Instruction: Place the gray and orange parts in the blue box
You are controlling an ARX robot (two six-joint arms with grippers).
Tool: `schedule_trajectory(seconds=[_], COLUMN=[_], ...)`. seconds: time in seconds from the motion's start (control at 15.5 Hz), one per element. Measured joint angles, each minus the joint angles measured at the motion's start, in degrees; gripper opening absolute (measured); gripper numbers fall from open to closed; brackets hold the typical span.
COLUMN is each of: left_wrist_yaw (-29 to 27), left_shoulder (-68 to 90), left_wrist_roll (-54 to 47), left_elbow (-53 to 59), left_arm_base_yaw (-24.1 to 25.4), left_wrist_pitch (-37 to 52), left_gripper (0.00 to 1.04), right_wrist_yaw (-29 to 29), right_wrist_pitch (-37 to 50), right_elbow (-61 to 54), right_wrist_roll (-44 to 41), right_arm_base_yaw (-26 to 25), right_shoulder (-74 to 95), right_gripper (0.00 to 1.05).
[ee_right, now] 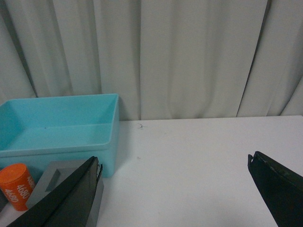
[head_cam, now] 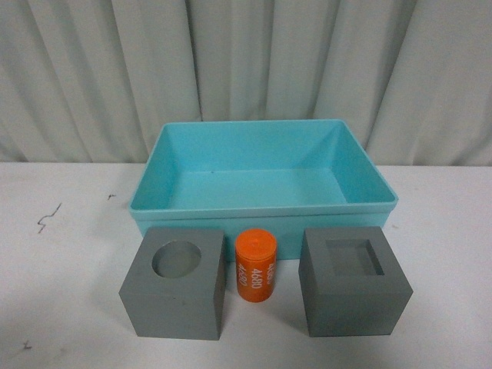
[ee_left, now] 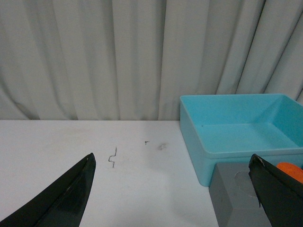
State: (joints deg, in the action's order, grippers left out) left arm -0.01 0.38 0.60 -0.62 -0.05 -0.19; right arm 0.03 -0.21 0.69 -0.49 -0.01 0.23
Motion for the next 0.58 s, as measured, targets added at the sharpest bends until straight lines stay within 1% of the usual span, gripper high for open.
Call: schedule_trajectory(seconds=[0.58], left_wrist_yaw=[0.0], left_shoulder=[-0.02], left_wrist_roll=[0.0], left_elbow=[0.0], left_arm_base_yaw=[0.0], left_wrist_pitch=[-0.02], left_gripper=[0.98], right_wrist_yaw=[0.02], right_wrist_pitch=[0.0], right_elbow=[0.0], right_wrist_roll=[0.0], right_arm_base_yaw=[0.0], right_shoulder=[0.0], right_gripper=[0.98])
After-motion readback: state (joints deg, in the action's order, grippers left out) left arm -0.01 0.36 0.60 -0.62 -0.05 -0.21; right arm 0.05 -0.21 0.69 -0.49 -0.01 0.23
